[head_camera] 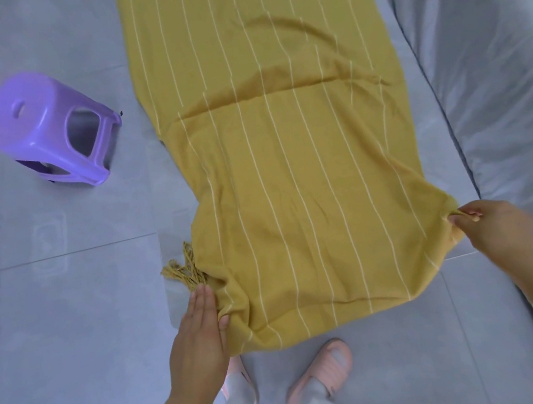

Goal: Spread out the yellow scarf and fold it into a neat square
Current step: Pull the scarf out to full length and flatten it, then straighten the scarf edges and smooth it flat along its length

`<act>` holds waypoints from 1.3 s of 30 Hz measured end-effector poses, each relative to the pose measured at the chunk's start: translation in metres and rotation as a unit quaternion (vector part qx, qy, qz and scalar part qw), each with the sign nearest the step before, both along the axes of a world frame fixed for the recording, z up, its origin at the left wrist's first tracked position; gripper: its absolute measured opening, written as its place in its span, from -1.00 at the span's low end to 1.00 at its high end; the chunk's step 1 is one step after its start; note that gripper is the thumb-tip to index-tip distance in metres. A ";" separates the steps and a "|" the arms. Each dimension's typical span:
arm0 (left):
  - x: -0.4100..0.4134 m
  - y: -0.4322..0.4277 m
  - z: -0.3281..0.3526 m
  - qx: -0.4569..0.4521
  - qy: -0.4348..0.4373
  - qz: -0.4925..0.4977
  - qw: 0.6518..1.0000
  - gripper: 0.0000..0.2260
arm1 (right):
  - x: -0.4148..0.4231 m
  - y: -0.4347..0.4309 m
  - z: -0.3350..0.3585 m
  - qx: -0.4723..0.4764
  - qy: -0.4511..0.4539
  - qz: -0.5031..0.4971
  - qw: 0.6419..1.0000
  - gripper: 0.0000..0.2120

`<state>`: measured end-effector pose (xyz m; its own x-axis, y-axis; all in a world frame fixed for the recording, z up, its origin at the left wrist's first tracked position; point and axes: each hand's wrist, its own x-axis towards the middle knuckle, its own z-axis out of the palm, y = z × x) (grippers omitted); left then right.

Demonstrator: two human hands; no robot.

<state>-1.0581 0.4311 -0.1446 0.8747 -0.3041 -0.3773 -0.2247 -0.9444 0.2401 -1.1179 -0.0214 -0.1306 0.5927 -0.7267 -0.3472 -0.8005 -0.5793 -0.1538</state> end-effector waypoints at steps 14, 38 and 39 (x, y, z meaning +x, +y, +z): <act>0.005 -0.009 -0.007 0.025 0.010 -0.023 0.999 -0.33 | 0.000 0.004 0.010 0.004 0.000 0.002 1.000 -0.75; 0.062 -0.061 -0.077 0.135 0.069 -0.108 0.983 -0.04 | 0.027 0.055 -0.084 0.104 0.202 0.305 0.925 -0.03; 0.062 -0.060 -0.075 0.129 0.069 -0.108 0.983 -0.03 | 0.025 0.054 -0.083 0.109 0.209 0.304 0.923 -0.05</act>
